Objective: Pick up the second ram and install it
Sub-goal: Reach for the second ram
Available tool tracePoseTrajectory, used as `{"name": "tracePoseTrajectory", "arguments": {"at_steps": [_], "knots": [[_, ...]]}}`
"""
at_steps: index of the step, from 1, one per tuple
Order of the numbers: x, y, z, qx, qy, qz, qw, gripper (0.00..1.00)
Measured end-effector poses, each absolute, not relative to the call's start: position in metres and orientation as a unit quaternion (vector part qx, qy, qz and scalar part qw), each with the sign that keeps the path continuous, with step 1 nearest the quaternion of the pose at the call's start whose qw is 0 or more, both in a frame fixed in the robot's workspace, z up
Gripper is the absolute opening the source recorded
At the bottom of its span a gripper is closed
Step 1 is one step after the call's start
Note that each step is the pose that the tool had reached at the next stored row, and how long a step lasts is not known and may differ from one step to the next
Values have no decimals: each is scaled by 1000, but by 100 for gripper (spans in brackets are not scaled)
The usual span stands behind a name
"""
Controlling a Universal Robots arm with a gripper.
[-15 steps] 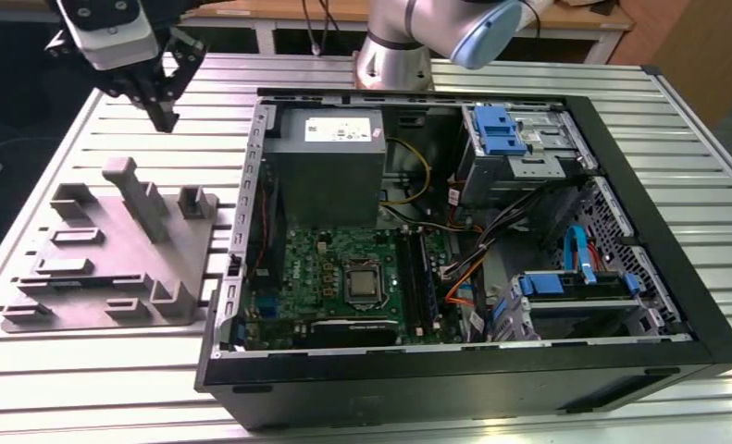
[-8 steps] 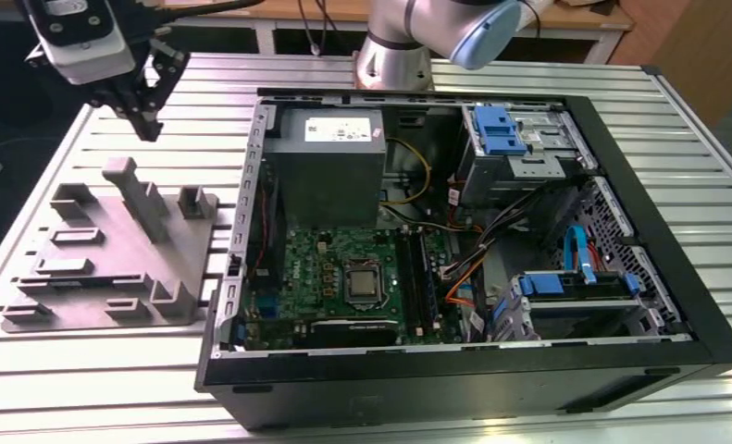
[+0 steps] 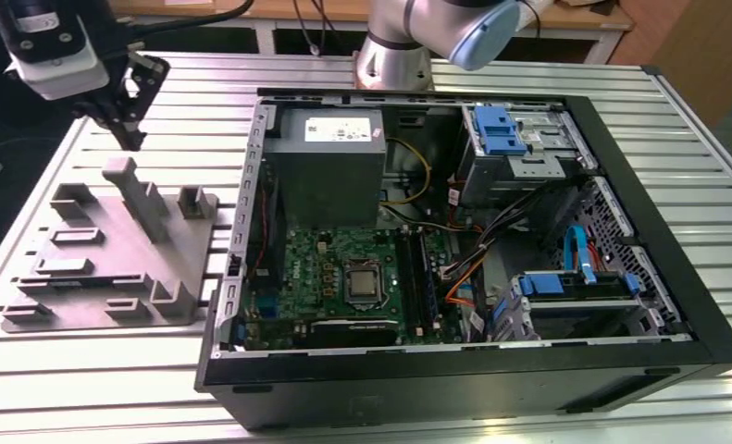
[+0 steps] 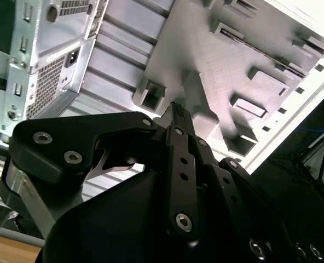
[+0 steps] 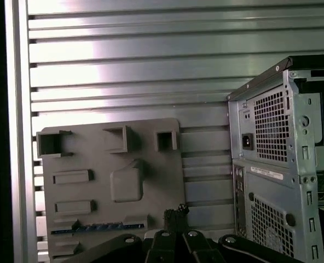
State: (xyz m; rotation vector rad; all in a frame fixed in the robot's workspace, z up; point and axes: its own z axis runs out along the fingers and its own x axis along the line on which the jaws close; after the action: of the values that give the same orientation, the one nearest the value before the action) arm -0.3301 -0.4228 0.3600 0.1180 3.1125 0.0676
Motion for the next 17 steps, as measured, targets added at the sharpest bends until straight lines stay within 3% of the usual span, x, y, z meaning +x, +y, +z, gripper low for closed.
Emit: {"name": "tracePoseTrajectory", "arguments": {"at_steps": [17], "knots": [[-376, -435, 343, 38, 999, 22, 13, 11]]}}
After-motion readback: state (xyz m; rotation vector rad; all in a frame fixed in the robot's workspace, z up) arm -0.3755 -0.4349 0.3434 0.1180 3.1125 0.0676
